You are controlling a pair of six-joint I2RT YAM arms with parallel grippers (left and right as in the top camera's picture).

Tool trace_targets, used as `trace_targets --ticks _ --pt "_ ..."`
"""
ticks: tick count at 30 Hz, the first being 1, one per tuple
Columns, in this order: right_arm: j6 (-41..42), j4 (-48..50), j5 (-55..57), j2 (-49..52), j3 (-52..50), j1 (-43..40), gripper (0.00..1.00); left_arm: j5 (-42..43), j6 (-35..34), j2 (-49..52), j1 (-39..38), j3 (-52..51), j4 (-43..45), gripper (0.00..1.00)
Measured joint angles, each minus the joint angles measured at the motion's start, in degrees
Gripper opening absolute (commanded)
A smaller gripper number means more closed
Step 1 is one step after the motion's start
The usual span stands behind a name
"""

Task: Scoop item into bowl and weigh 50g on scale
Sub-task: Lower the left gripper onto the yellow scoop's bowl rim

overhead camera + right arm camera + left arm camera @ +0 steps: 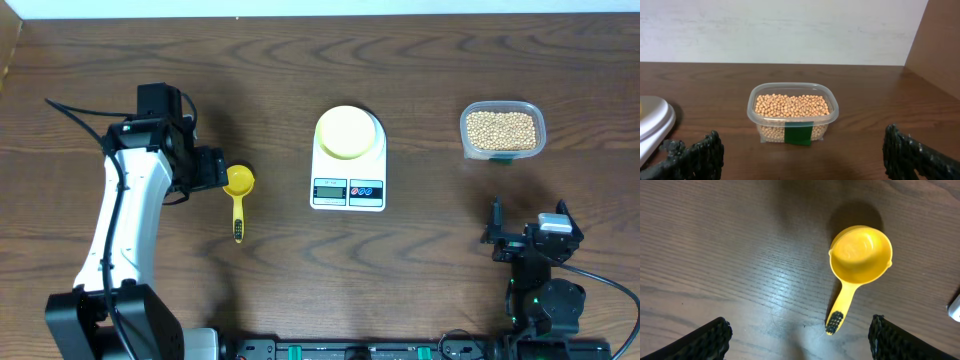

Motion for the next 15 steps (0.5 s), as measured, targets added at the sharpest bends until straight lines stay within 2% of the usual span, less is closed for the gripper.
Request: trace_targets --ticks 15 --pt "0.0 0.0 0.0 0.0 0.0 0.0 0.99 -0.7 0.0 0.8 0.0 0.0 3.8 0.9"
